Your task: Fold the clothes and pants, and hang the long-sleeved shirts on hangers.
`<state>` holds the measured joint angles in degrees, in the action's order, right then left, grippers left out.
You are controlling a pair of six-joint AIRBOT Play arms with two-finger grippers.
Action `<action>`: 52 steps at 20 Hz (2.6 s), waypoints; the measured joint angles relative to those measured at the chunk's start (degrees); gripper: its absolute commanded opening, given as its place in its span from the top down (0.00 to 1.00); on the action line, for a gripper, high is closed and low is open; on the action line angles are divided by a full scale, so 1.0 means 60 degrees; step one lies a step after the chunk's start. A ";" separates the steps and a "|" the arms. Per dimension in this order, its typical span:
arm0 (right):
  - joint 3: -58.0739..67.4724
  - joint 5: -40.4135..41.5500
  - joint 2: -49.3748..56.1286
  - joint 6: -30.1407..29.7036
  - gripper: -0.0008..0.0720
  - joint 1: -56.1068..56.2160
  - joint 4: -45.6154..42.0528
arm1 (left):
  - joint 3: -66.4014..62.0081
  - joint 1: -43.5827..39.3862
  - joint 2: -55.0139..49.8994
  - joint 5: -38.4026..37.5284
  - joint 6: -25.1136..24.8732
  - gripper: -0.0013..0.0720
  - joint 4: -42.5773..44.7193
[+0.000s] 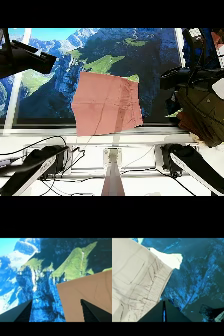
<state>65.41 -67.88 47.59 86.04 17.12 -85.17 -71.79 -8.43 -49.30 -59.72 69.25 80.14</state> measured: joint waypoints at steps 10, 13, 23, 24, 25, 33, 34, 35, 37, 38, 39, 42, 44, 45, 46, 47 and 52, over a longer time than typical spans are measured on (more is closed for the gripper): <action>0.0000 0.0000 0.0000 -0.0004 0.95 0.0000 -0.0007 | 0.0000 0.0000 0.0000 -0.0004 0.0000 0.04 0.0004; 0.0000 0.0663 0.0011 -0.0007 0.95 -0.0047 -0.0131 | 0.0000 0.0000 0.0000 -0.0004 0.0000 0.04 0.0000; -0.2113 -0.0346 0.0929 -0.0936 0.96 -0.3982 -0.0678 | 0.0000 0.0000 -0.0044 0.0240 0.0000 0.04 -0.0550; -0.2641 -0.0572 0.1053 -0.1523 0.92 -0.4448 0.0047 | 0.0000 0.0000 -0.0047 0.0248 0.0004 0.04 -0.0692; -0.3235 -0.0765 0.1184 -0.2131 0.57 -0.4881 0.1016 | 0.0000 0.0000 -0.0047 0.0255 0.0004 0.04 -0.0878; -0.6594 0.0189 0.2535 -0.3271 0.22 -0.5825 0.5581 | 0.0095 0.0062 -0.0055 -0.0280 0.0084 0.97 -0.0688; -0.6776 0.0168 0.2776 -0.3384 0.22 -0.5727 0.5865 | 0.0211 0.0153 -0.0055 -0.0525 0.0171 0.97 -0.0364; -0.6892 0.0160 0.2969 -0.3497 0.22 -0.5577 0.6145 | 0.0382 0.0295 -0.0055 -0.0816 0.0219 0.97 -0.0135; -0.7049 0.0160 0.3311 -0.3705 0.22 -0.5125 0.6513 | 0.0943 0.0714 -0.0055 -0.1392 0.0295 0.97 0.0189; -0.7096 0.0248 0.3442 -0.3785 0.22 -0.4838 0.6681 | 0.1370 0.0976 -0.0055 -0.1639 0.0317 0.97 0.0299; -0.7136 0.0302 0.3544 -0.3840 0.24 -0.4568 0.6794 | 0.1847 0.1239 -0.0055 -0.1854 0.0317 0.97 0.0328; -0.7195 0.0583 0.3756 -0.3942 0.25 -0.3767 0.7016 | 0.3654 0.2135 -0.0055 -0.2419 0.0200 0.67 0.0095; -0.7216 0.0761 0.3825 -0.4058 0.52 -0.3388 0.7049 | 0.4965 0.2681 -0.0058 -0.2612 0.0135 0.24 -0.0313; -0.7227 0.0907 0.3854 -0.4171 0.72 -0.3253 0.6947 | 0.5614 0.2907 -0.0055 -0.2634 0.0124 0.24 -0.0554; -0.7235 0.1045 0.3869 -0.4288 0.88 -0.3158 0.6870 | 0.6171 0.3060 -0.0055 -0.2663 0.0084 0.25 -0.0732; -0.7242 0.1166 0.3880 -0.4415 0.94 -0.3085 0.6849 | 0.6655 0.3173 -0.0066 -0.2718 0.0033 0.25 -0.0918; -0.7246 0.1333 0.3880 -0.4860 0.95 -0.2943 0.7012 | 0.7865 0.3435 -0.0554 -0.2608 -0.0947 0.35 -0.2466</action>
<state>21.93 -59.88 70.87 56.88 -0.54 -43.09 -24.60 12.19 -52.62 -75.37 63.57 65.34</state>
